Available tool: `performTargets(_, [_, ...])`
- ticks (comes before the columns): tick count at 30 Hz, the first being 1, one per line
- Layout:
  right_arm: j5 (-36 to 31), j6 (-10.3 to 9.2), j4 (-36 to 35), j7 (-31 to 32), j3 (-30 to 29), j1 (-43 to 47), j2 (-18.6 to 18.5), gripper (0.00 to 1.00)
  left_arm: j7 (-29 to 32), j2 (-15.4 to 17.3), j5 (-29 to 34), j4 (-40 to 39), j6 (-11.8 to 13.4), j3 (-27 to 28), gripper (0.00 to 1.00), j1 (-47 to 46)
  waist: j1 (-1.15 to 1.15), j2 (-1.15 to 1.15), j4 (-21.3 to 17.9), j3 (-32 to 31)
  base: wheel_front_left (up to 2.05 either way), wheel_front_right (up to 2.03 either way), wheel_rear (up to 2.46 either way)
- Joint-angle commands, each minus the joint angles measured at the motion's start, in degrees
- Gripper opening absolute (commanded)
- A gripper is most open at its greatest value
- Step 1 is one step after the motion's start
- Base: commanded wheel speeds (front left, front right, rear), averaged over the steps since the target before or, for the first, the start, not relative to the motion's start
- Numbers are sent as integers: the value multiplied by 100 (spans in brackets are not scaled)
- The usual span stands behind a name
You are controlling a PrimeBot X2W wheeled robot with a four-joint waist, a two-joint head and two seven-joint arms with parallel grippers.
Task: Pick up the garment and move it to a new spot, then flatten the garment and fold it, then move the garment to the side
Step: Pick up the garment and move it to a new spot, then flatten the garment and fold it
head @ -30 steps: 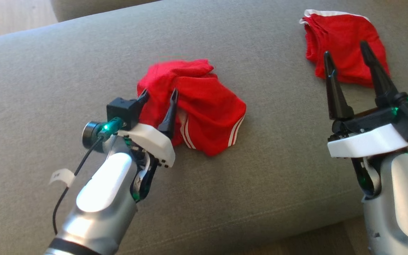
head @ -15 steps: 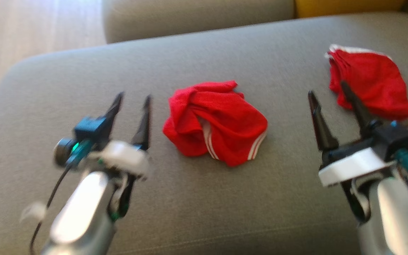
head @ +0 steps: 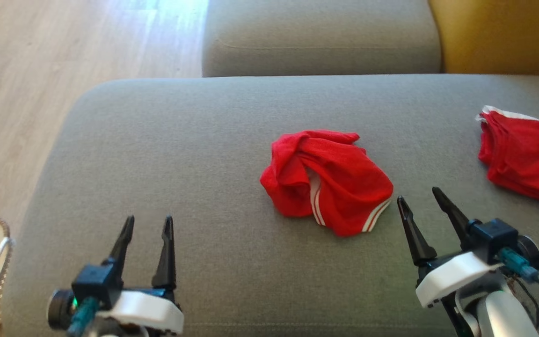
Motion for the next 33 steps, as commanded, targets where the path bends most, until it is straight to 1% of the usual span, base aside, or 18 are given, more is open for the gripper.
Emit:
performTargets(1, [44, -2, -140, -108, 128, -197, 6, 100, -68, -93, 65, -262, 8, 313, 100, -217, 1, 0, 77, -37, 0, 0, 0])
performTargets(4, [46, -2, -38, -133, 187, -188, 6, 100, -68, -267, 186, -280, -108, 446, 100, -91, 1, 0, 166, -43, 0, 0, 0])
performTargets(7, [-257, -2, 103, -59, 407, -176, 6, 100, -68, -370, 314, -211, -286, 496, 100, -72, 1, 0, 279, -25, 0, 0, 0])
performTargets(9, [-315, -2, 257, 47, 505, -183, 6, 100, -68, -435, 372, -156, -351, 553, 100, -66, 1, 0, 348, 4, 0, 0, 0])
performTargets(12, [-454, -2, 548, 199, 631, -264, 6, 100, -69, -515, 458, -65, -486, 574, 100, -47, 1, 0, 467, 70, 0, 0, 0])
performTargets(15, [-731, -2, 872, 299, 635, -445, 6, 100, -69, -597, 512, -25, -642, 559, 100, -78, 1, 0, 606, 223, 0, 0, 0])
performTargets(18, [-838, -2, 1227, 322, 628, -665, 6, 100, -69, -673, 560, 11, -759, 547, 100, -156, 1, 0, 766, 374, 0, 0, 0])
performTargets(22, [-660, -2, 1780, 250, 528, -972, 6, 100, -69, -742, 609, 90, -856, 559, 100, -245, 1, 0, 968, 519, 0, 0, 0])
performTargets(29, [-854, -2, 2711, 138, 179, -1395, 6, 100, -69, -808, 631, 200, -967, 606, 100, -372, 1, 0, 1349, 658, 0, 0, 0])
performTargets(31, [-767, -2, 2959, 130, 74, -1482, 6, 100, -69, -817, 642, 217, -980, 630, 100, -372, 1, 0, 1419, 671, 0, 0, 0])
performTargets(32, [-735, -2, 3080, 137, 42, -1524, 6, 98, -69, -820, 649, 226, -987, 642, 100, -365, 1, 0, 1441, 672, 0, 0, 0])
performTargets(33, [-742, -2, 3180, 128, 10, -1567, 6, 27, -69, -823, 657, 235, -989, 657, 100, -357, 1, 0, 1457, 671, 0, 0, 0])
